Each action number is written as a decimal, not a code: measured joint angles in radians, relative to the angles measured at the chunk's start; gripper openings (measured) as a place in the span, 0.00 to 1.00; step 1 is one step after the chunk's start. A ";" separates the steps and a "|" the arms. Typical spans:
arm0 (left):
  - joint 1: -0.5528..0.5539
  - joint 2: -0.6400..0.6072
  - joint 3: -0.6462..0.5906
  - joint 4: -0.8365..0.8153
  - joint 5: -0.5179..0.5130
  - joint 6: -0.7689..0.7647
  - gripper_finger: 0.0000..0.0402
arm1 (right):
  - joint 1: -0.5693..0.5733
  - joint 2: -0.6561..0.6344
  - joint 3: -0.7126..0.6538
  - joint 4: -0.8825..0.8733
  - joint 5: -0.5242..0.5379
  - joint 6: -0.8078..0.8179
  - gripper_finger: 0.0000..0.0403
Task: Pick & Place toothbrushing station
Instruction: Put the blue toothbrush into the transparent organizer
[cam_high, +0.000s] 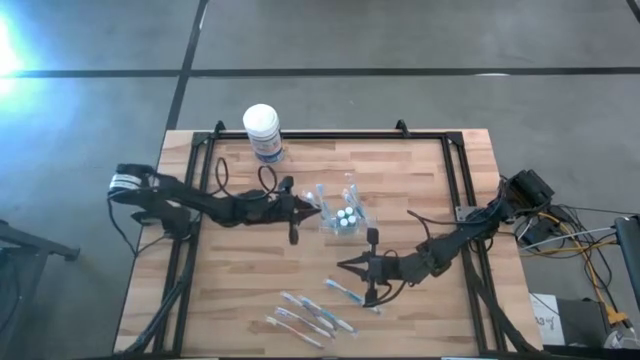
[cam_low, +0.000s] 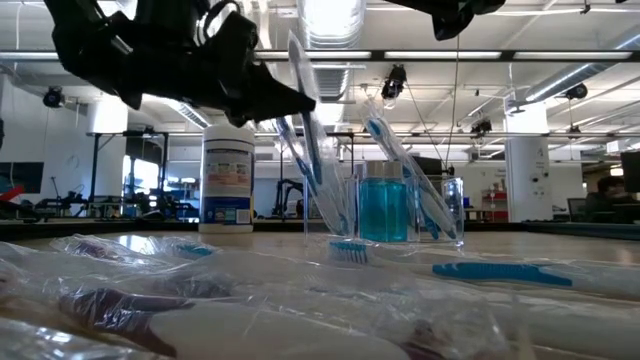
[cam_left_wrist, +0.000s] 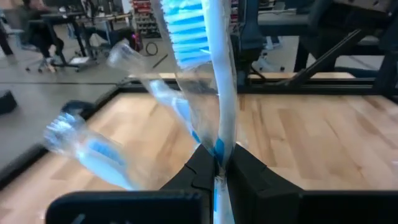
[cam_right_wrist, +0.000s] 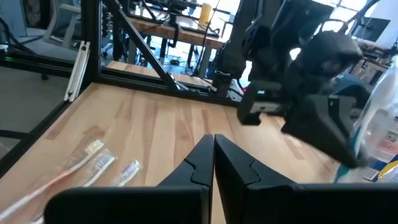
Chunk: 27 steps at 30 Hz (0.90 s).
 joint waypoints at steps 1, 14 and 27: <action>0.000 0.021 0.000 0.023 0.005 -0.010 0.05 | 0.000 0.000 0.000 0.000 0.000 0.000 0.02; -0.023 0.212 -0.011 0.189 -0.139 -0.163 0.05 | 0.000 0.000 0.000 0.018 0.001 0.000 0.02; -0.050 0.300 0.008 0.230 -0.138 -0.090 0.05 | 0.000 0.000 0.000 0.018 0.002 0.000 0.02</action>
